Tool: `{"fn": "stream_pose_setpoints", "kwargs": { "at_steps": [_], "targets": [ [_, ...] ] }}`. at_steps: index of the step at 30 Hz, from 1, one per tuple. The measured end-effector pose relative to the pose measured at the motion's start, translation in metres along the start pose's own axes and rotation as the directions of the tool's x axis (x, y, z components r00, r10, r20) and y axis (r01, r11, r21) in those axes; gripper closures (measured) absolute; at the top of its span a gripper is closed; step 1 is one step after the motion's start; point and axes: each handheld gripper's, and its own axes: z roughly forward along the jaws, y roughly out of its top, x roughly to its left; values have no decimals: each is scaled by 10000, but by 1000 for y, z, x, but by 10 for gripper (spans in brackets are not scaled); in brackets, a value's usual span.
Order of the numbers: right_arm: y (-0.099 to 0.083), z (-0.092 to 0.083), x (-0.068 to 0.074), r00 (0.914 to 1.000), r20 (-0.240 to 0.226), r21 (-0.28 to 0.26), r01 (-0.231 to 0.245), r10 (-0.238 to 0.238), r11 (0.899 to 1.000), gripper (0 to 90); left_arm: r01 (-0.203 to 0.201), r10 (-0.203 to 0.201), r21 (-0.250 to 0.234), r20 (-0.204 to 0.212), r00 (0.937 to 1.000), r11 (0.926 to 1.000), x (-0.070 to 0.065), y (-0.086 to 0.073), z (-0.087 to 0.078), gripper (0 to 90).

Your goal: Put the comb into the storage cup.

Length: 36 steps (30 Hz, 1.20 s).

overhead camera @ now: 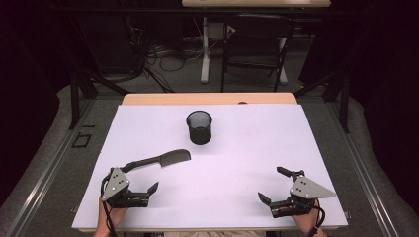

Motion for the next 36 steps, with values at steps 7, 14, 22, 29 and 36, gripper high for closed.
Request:
{"fn": "stream_pose_setpoints", "kwargs": {
  "at_steps": [7,14,22,29,36],
  "targets": [
    [0,1,-1,10000,15,75,-3,3,10000,0,-148,150,284,-58,9999,9995,2,2,9,2],
    [0,2,-1,10000,-14,130,38,-38,9999,0,-307,311,636,-51,9995,9975,4,4,17,2],
    [-1,3,-1,10000,-11,133,22,-22,9999,0,-402,402,983,21,9992,9943,6,9,22,2],
    [0,2,-1,10000,-1,156,69,-69,9999,0,-296,292,1258,46,9996,9916,13,13,27,2],
    [-1,2,-1,10000,13,154,82,-82,9998,0,-217,157,1783,351,9993,9837,22,19,36,2]
  ]
}}
